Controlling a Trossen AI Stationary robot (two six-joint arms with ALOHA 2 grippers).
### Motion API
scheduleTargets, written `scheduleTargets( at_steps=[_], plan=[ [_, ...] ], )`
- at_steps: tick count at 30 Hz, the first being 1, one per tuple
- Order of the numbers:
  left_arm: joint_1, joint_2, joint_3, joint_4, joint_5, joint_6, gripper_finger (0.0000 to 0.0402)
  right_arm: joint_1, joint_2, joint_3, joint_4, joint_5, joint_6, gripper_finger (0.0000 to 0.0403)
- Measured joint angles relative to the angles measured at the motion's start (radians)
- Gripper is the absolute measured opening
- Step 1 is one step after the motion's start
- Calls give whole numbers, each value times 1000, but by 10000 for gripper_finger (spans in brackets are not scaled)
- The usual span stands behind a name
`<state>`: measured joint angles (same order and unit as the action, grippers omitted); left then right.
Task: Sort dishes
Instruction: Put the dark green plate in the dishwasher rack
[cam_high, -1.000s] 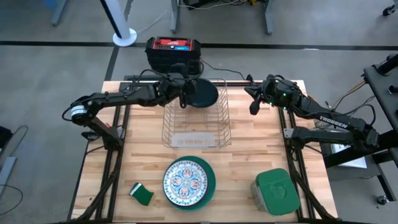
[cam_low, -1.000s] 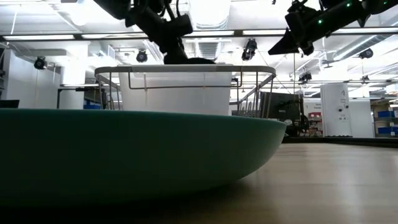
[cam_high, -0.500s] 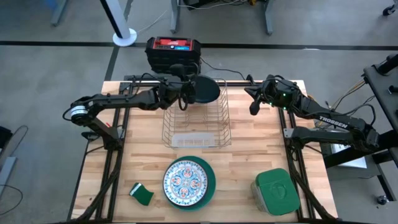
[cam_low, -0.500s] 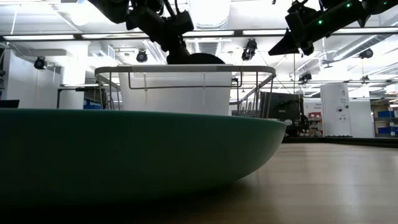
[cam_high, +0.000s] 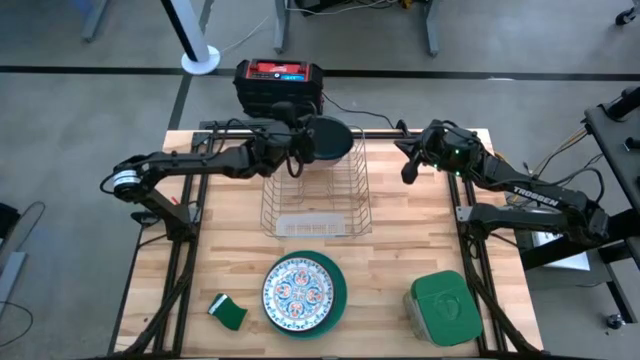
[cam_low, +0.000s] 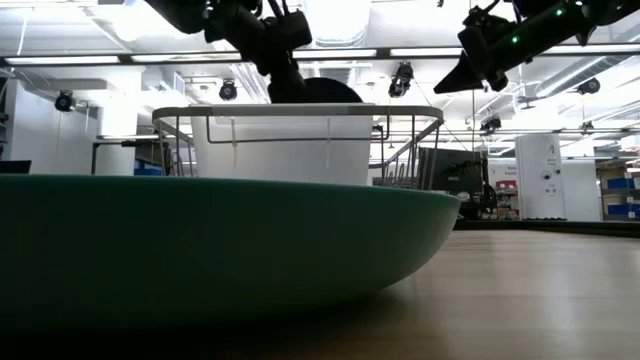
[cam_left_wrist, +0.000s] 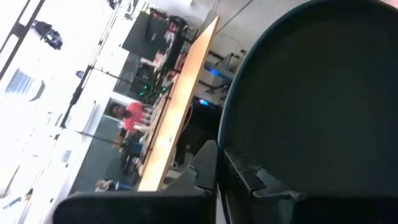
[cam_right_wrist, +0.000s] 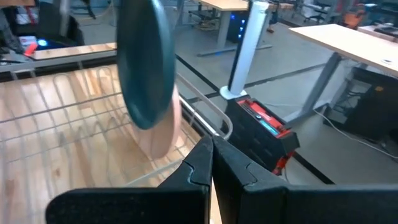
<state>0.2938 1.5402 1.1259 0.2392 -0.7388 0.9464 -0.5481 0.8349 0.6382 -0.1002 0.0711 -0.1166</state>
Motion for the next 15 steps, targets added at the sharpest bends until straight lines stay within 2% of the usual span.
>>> scheduleTargets(
  at_steps=[15],
  plan=[
    [-26, 24, -36, 15, -45, -76, 0, -55, 0, -13, 0, 19, -6, 0]
  ],
)
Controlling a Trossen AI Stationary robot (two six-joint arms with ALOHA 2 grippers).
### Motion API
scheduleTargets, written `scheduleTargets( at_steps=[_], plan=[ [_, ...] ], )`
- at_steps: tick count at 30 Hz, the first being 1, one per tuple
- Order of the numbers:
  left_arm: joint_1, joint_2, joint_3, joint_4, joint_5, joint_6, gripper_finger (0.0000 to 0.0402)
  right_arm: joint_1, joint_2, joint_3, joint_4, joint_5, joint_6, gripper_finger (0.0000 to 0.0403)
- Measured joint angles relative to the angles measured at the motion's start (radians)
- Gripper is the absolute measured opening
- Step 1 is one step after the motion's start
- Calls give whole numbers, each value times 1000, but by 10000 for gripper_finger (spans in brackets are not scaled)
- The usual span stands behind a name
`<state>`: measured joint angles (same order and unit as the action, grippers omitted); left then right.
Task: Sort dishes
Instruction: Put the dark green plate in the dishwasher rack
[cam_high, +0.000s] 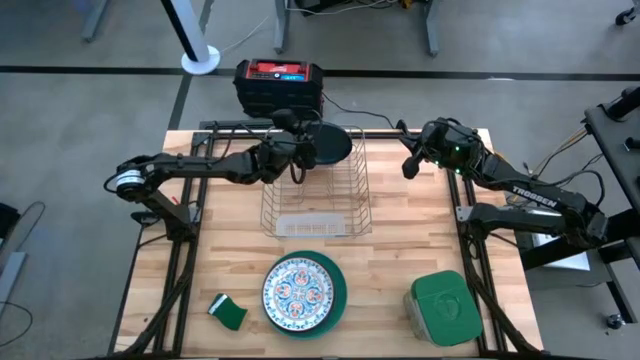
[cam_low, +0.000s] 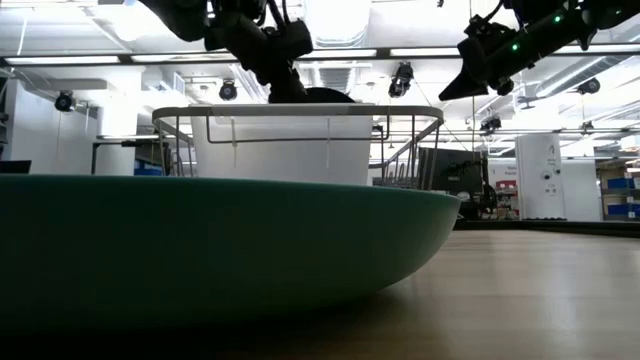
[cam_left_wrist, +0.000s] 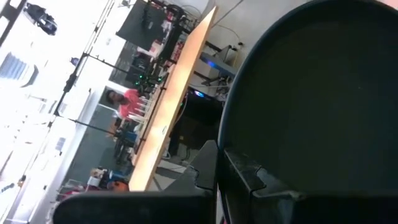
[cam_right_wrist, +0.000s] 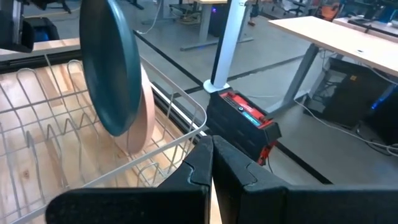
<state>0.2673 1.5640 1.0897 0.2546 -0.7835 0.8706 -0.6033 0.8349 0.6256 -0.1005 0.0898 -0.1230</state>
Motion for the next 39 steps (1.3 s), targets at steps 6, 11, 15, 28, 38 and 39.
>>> scheduleTargets(
  at_steps=[6, 11, 15, 28, 38, 39],
  plan=[
    [-19, 1, 0, 0, -53, -1, 0, 0, 0, 0, 0, 0, -7, 0],
    [-27, 1, 0, 0, -58, -22, 0, 0, 0, -1, 0, 0, -7, 0],
    [-37, 1, 0, -4, -71, -27, 0, 0, 0, -2, 0, 0, -8, 0],
    [-44, 2, -3, 11, -126, -10, 0, 0, 0, -2, 0, 18, -8, 0],
    [-53, 2, -5, -9, -126, -62, 0, -1, 0, -4, 0, 18, -9, 0],
    [-54, 2, -5, -20, -126, -69, 0, -2, 0, -5, 0, 18, -8, 0]
  ],
)
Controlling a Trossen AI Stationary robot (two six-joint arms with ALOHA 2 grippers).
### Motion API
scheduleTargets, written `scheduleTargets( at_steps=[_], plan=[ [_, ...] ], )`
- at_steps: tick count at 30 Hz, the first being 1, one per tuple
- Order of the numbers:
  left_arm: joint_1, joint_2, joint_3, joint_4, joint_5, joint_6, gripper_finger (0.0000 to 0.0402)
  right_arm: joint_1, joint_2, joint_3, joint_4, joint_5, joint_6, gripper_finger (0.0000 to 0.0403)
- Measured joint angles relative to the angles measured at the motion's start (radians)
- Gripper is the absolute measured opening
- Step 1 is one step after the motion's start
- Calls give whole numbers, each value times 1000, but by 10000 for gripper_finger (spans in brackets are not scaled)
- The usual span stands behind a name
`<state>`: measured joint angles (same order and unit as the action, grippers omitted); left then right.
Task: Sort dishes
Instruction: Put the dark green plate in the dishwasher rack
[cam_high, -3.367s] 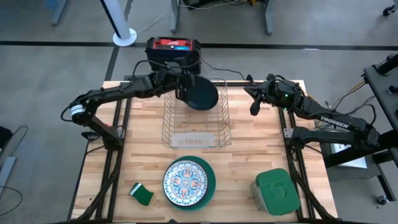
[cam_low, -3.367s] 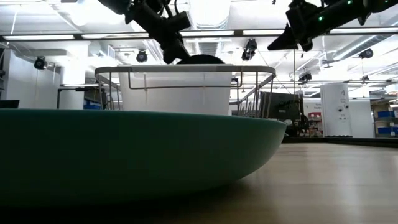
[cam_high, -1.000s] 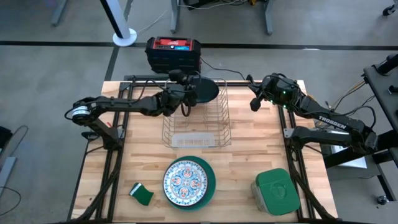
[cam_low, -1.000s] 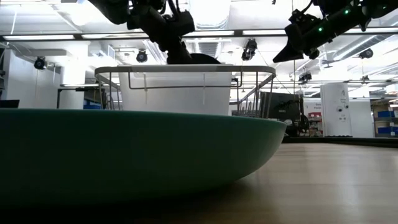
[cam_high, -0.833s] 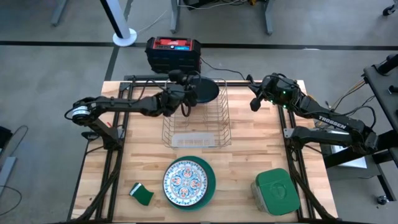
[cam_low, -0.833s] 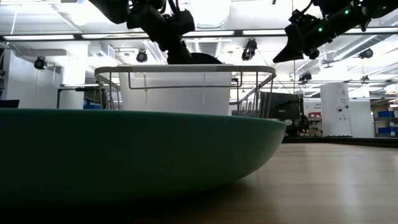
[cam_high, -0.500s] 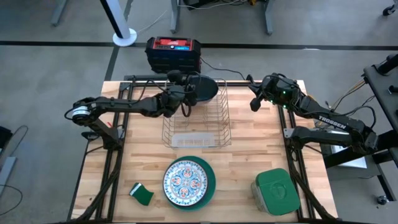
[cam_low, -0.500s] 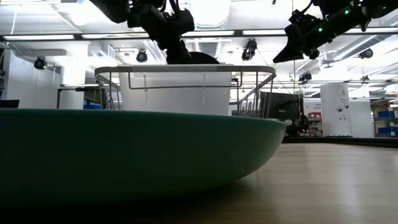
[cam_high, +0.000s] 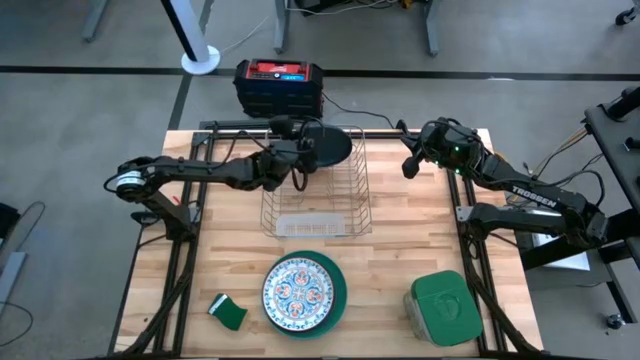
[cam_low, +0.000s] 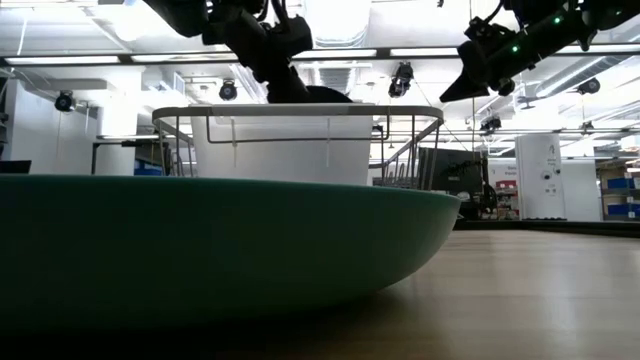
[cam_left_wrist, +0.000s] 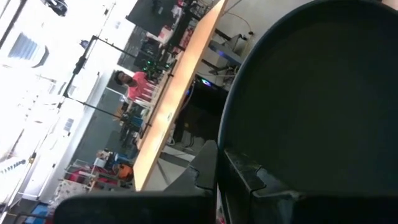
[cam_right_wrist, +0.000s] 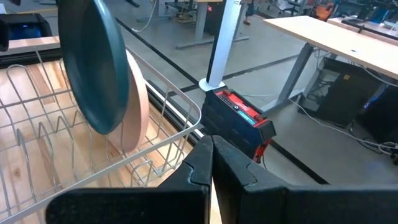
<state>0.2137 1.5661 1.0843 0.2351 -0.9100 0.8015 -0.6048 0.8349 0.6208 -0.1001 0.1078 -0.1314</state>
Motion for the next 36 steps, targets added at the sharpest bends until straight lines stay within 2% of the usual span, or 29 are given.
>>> scheduleTargets(
  at_steps=[15, 19, 36],
  plan=[
    [-2, 0, 0, -66, -2, -69, 0, -5, 0, -1, 0, 0, -2, 0],
    [-2, 0, -1, -33, -35, -42, 0, -5, 0, -1, 0, 0, -1, 0],
    [-2, 66, -1, -24, -39, -29, 0, -5, 0, -1, 0, 0, -1, 0]
  ],
)
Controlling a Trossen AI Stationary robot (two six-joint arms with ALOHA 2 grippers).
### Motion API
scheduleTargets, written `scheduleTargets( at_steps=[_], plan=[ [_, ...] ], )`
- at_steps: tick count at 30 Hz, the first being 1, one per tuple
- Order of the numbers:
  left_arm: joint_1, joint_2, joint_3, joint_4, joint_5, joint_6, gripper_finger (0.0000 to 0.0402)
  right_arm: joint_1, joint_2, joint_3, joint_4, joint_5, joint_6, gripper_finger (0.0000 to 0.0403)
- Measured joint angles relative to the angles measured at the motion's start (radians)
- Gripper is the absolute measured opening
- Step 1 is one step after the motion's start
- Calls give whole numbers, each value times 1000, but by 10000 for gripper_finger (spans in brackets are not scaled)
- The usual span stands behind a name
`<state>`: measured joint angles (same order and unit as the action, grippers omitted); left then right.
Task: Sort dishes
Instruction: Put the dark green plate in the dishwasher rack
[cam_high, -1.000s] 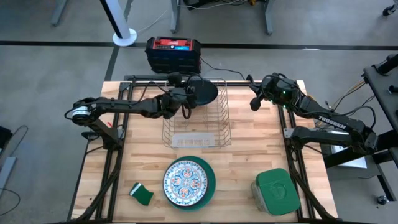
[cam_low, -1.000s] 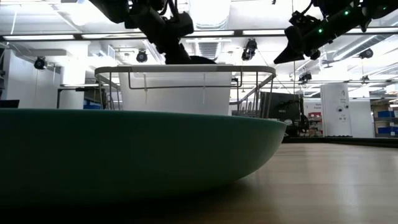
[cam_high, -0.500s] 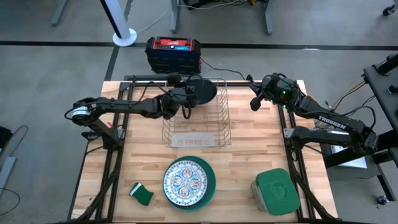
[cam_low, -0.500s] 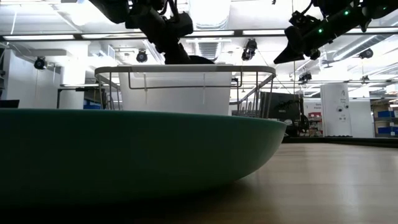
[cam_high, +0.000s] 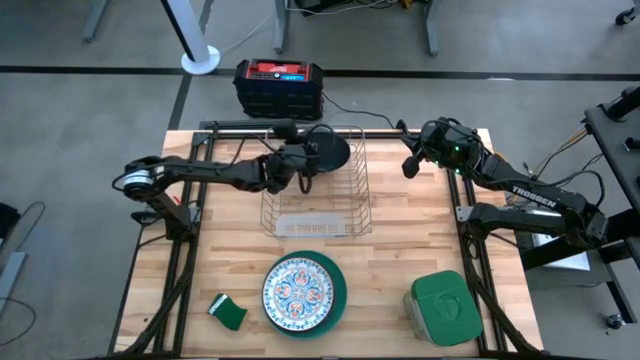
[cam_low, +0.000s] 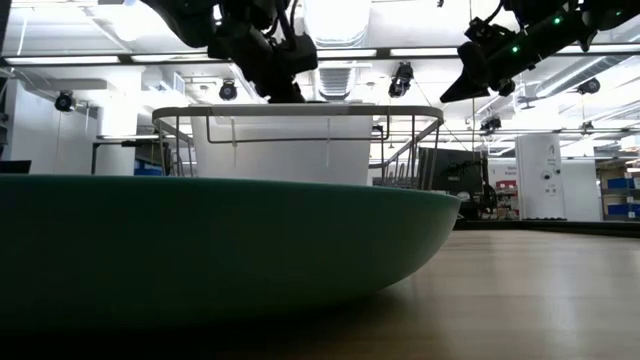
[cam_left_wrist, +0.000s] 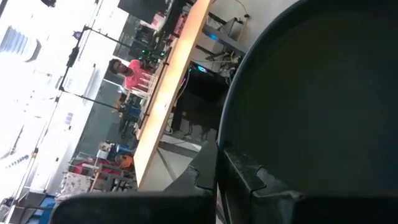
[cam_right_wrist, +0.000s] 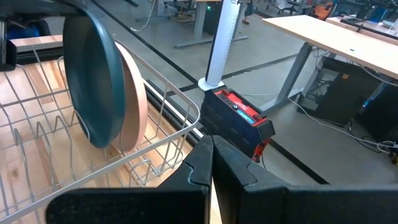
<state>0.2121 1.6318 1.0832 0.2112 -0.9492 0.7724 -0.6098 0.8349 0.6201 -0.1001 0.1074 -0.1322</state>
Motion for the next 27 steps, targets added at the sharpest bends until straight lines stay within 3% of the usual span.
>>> scheduleTargets(
  at_steps=[27],
  plan=[
    [-2, 1, 0, -80, 5, -131, 0, 0, 0, 0, 0, 0, -1, 0]
  ],
)
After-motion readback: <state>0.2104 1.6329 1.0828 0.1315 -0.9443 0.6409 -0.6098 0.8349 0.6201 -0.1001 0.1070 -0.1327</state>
